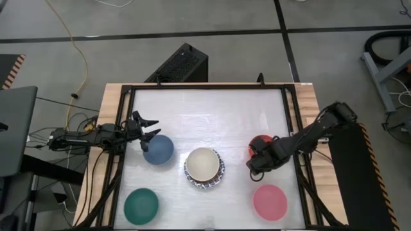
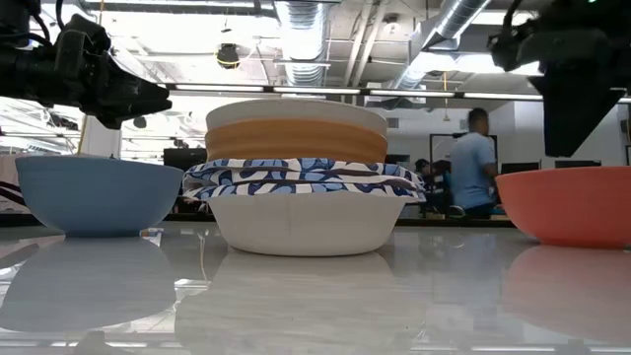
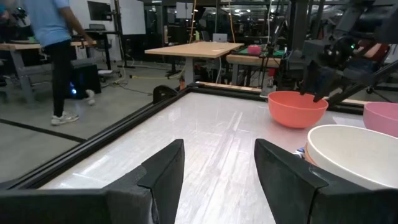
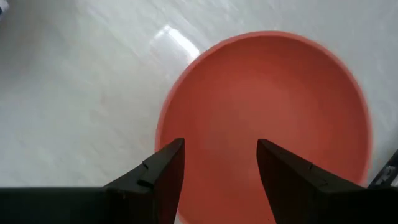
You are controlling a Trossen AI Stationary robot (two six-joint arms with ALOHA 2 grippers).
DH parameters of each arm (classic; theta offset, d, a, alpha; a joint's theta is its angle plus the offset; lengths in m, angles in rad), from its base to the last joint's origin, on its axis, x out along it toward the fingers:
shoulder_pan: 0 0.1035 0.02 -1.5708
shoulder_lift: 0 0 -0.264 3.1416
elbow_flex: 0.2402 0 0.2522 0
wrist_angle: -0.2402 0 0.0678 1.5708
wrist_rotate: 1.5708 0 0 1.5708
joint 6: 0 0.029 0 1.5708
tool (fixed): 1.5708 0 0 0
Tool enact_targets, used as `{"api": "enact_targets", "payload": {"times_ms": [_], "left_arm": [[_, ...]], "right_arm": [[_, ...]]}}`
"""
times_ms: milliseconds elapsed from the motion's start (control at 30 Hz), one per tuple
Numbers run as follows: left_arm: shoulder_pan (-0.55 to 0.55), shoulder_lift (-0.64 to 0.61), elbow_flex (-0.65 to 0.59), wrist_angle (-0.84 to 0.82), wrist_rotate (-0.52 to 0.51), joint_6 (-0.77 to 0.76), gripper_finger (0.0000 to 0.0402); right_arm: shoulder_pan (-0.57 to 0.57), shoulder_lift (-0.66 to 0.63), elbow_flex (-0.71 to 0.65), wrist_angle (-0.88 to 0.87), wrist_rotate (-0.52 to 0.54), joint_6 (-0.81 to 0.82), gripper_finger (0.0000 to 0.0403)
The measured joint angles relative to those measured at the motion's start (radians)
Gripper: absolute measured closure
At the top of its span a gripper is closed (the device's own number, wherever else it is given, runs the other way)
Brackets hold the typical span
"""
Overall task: Nest bowls inside each other by size order
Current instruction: Stack the red bowl into the white bowl
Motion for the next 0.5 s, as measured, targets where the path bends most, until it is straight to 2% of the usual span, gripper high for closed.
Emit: {"api": "enact_targets", "payload": {"times_ms": [167, 500], "left_arm": [[0.000, 0.000, 0.000, 0.000, 0.000, 0.000, 0.0216], [0.000, 0.000, 0.000, 0.000, 0.000, 0.000, 0.0216]], "right_arm": [[-0.039, 0.012, 0.000, 0.069, -0.076, -0.110, 0.0184], [-0.097, 0.003, -0.015, 0.120, -0.098, -0.124, 0.0184]]}}
